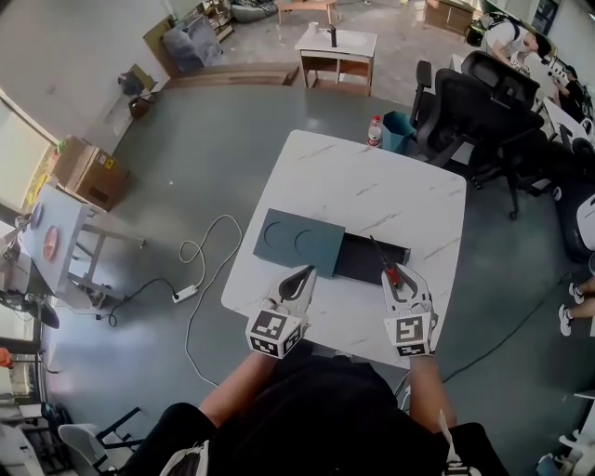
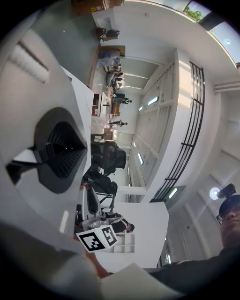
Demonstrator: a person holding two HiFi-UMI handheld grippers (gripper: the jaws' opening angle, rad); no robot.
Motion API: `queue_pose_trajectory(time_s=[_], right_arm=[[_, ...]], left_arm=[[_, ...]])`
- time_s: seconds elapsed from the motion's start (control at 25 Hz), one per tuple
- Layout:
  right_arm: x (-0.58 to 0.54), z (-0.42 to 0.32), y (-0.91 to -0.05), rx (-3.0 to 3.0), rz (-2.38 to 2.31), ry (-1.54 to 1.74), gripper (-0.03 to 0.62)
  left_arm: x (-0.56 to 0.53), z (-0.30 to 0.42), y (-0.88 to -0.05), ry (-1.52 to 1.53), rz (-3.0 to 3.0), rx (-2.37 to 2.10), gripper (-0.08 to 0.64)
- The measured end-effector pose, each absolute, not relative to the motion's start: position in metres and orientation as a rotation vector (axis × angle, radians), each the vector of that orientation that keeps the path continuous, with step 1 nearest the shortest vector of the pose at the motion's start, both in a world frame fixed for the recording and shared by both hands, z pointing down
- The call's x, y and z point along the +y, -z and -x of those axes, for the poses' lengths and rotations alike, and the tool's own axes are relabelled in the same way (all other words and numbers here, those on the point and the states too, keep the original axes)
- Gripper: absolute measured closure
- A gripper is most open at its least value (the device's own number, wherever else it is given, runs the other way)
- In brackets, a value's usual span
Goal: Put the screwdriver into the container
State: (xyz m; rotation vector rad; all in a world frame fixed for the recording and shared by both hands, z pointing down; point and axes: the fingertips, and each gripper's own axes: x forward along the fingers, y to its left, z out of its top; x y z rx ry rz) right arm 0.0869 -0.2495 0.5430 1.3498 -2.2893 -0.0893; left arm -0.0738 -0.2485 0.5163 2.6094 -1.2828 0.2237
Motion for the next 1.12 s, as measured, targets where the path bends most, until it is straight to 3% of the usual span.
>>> queue_pose_trajectory(time_s=[0.64, 1.12], right_arm=[[-0.278, -0.091, -0.657, -1.904, -0.785, 0.214, 0.500], [-0.285, -0.086, -0.722, -1.816, -0.457, 0.134, 0.500]], left_arm=[[-0.296, 0.077, -0.535, -0.231, -2.621, -1.162, 0.551], [-0.300, 0.092, -0.548, -0.232, -2.560, -1.172, 0.551]])
